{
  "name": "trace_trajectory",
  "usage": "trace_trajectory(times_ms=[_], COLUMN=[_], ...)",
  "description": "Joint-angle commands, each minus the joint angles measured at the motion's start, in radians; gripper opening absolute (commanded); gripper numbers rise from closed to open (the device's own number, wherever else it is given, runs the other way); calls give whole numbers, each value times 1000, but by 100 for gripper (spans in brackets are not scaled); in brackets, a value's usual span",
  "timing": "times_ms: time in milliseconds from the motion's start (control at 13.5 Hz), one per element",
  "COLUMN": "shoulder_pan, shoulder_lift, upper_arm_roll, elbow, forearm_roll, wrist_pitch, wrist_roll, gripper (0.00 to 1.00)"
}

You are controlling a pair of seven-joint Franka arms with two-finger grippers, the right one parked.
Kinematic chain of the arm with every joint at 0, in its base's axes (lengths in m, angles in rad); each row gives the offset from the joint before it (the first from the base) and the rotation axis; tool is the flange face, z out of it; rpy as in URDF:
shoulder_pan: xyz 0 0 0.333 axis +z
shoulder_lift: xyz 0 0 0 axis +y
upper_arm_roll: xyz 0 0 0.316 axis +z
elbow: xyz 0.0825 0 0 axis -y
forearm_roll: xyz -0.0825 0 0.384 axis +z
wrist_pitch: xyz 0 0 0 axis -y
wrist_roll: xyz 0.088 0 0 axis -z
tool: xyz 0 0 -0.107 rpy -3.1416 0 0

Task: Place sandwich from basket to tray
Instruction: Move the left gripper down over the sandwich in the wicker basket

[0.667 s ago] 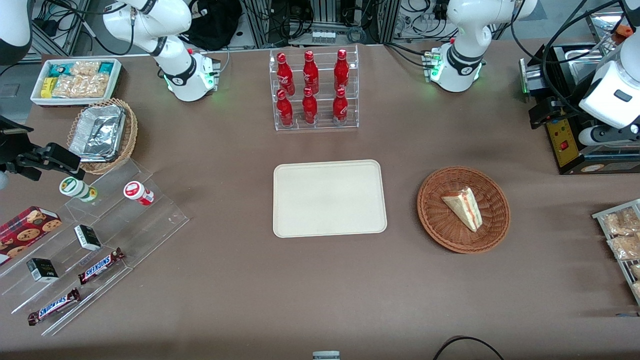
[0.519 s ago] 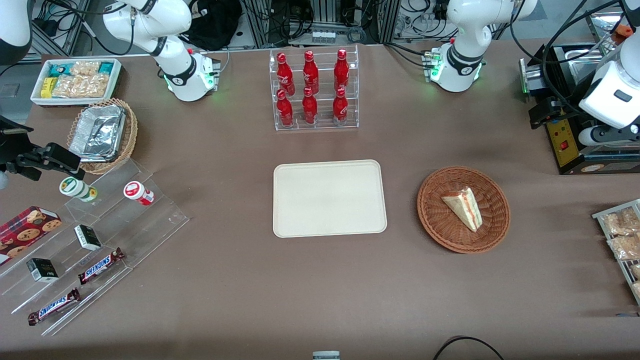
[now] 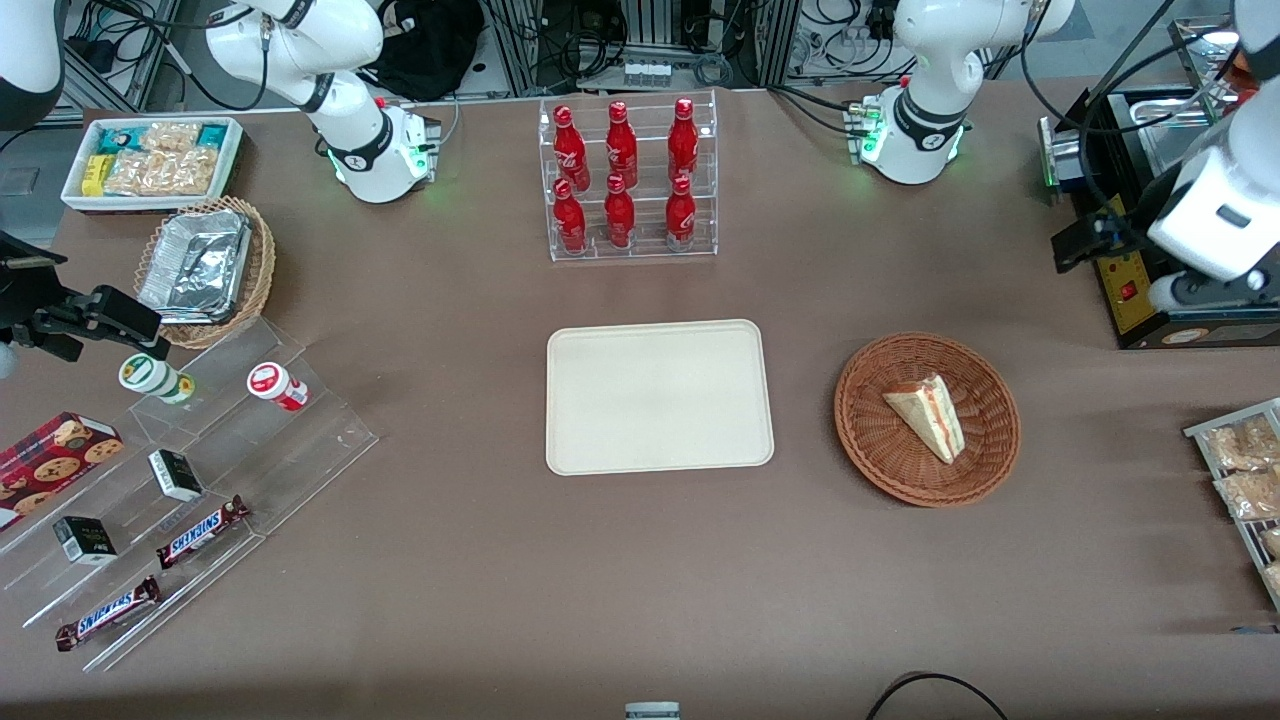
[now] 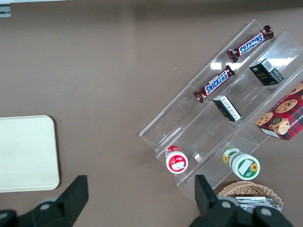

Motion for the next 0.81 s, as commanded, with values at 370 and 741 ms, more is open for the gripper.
trace_trajectory(times_ms=[370, 741], shoulder_pan=[4, 4], shoulder_lift=[84, 79], upper_arm_roll=[-15, -37], elbow=[-401, -562], forearm_roll=[-13, -14], wrist_pitch=[582, 805], wrist_roll=[-125, -420], gripper=[100, 100])
